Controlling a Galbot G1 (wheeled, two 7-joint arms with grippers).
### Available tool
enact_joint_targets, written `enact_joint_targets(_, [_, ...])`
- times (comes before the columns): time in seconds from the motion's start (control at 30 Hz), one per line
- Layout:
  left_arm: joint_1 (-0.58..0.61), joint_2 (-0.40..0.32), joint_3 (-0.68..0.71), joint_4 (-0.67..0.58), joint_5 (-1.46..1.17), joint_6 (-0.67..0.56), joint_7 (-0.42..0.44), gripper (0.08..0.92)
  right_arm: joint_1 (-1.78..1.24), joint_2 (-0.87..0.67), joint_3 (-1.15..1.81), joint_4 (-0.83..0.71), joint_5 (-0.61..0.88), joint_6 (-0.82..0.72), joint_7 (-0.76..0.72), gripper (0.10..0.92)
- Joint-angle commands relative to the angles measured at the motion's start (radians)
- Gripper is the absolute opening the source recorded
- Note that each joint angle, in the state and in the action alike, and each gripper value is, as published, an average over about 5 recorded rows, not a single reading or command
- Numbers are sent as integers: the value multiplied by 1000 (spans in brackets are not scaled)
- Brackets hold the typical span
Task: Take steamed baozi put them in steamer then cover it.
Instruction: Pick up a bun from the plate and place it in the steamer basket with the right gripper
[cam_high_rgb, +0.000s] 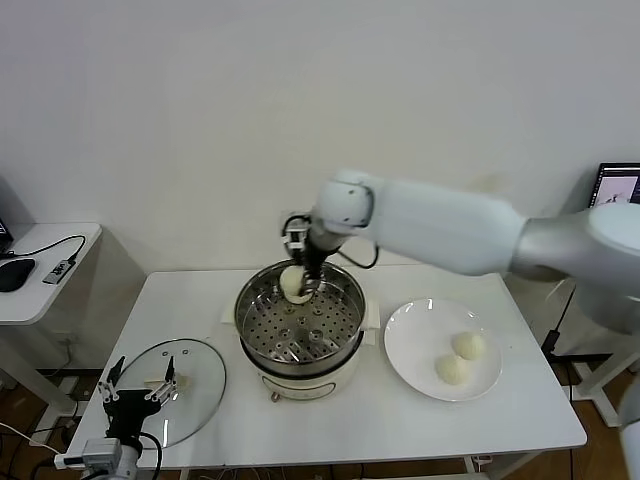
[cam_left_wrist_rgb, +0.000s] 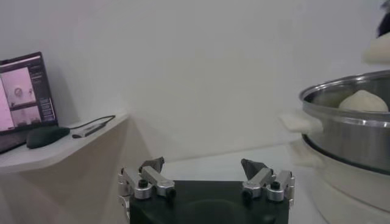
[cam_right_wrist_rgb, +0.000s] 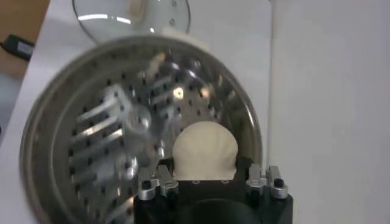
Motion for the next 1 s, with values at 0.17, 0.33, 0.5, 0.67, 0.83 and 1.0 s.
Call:
enact_joint_targets(0.17, [3,-4,1,3,3,-5,-1,823,-107,153,-6,-104,33,-72,79,618])
enact_joint_targets(0.33, [3,-1,-6,2,2,-7,-1,823,-128,149,0,-126,2,-72,77,617])
enact_joint_targets(0.5, [4,-2,-6,-1,3,-9,-2,823,-135,143,2,-129,2,-72,79,619])
enact_joint_targets(0.67, [5,-1,-6,3,3,-13,-1,823,-127,141,10,-122,-1,-72,70,631])
enact_joint_targets(0.83, [4,-1,-8,0,3,-13,-1,823,-56,73,13,-47,-16,-67,-4,752])
enact_joint_targets(1.0, [1,7,-10,-4,2,-12,-1,823,48,-65,13,70,-84,-13,-127,819])
